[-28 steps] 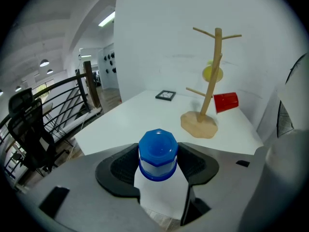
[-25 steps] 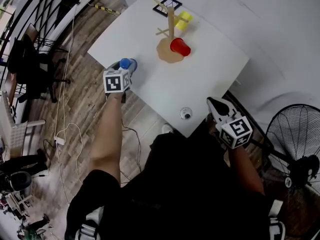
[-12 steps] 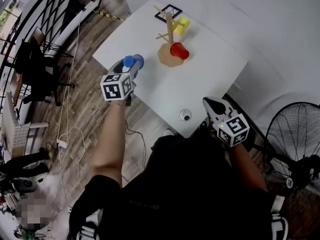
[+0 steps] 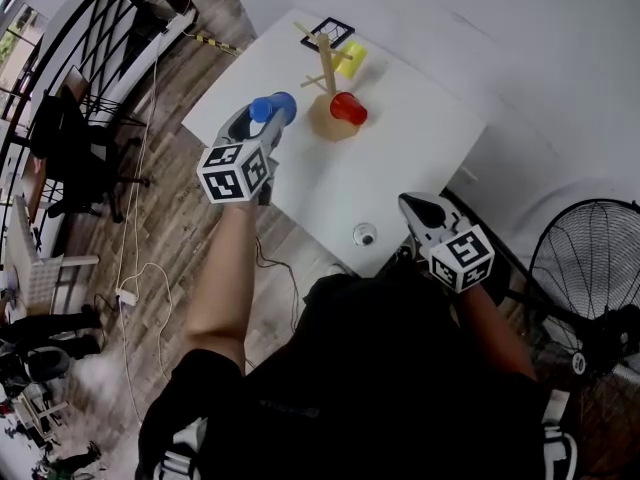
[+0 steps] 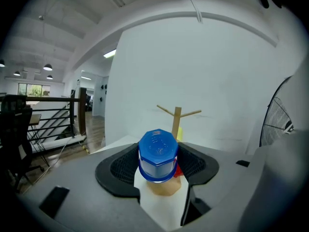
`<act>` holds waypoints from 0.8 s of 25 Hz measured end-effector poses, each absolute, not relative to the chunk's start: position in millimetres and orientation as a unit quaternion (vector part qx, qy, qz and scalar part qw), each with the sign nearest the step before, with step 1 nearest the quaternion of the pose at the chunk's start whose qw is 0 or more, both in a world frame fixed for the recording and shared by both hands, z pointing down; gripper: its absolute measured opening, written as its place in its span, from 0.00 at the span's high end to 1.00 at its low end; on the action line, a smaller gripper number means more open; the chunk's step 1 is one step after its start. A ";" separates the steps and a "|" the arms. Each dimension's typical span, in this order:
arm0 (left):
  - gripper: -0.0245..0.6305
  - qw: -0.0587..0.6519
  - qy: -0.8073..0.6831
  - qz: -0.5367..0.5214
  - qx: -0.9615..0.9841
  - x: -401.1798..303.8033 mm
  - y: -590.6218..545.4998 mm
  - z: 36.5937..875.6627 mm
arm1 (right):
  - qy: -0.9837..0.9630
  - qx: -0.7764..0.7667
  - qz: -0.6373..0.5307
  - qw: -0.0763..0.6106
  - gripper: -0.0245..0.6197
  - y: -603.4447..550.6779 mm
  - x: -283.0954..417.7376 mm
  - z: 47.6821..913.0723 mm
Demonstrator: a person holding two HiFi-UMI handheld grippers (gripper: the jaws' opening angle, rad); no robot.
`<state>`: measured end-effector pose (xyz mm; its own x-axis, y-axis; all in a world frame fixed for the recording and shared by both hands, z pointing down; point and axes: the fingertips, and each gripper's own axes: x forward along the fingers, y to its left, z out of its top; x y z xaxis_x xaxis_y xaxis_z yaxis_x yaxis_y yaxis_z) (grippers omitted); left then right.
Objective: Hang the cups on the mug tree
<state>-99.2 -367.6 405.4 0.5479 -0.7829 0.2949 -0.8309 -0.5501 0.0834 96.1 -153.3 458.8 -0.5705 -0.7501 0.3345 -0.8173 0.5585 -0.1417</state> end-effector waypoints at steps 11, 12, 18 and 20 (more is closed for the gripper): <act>0.57 0.118 -0.471 0.059 0.872 -69.0 -389.6 390.4 | -0.866 0.465 0.146 0.109 0.95 -148.8 111.8 459.2; 0.57 0.117 -0.469 0.060 0.874 -65.7 -390.7 391.0 | -0.865 0.467 0.146 0.109 0.95 -148.2 113.4 459.6; 0.57 0.114 -0.462 0.080 0.876 -46.7 -403.2 401.2 | -0.853 0.486 0.157 0.105 0.95 -147.1 131.5 464.6; 0.57 0.120 -0.463 0.082 0.874 -43.7 -406.3 406.2 | -0.850 0.490 0.162 0.105 0.95 -145.0 136.1 466.8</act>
<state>-43.7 -406.3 406.2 0.5574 -0.7901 0.2551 -0.8296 -0.5419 0.1345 136.1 -145.0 466.8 -0.4976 -0.7994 0.3368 -0.8672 0.4670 -0.1729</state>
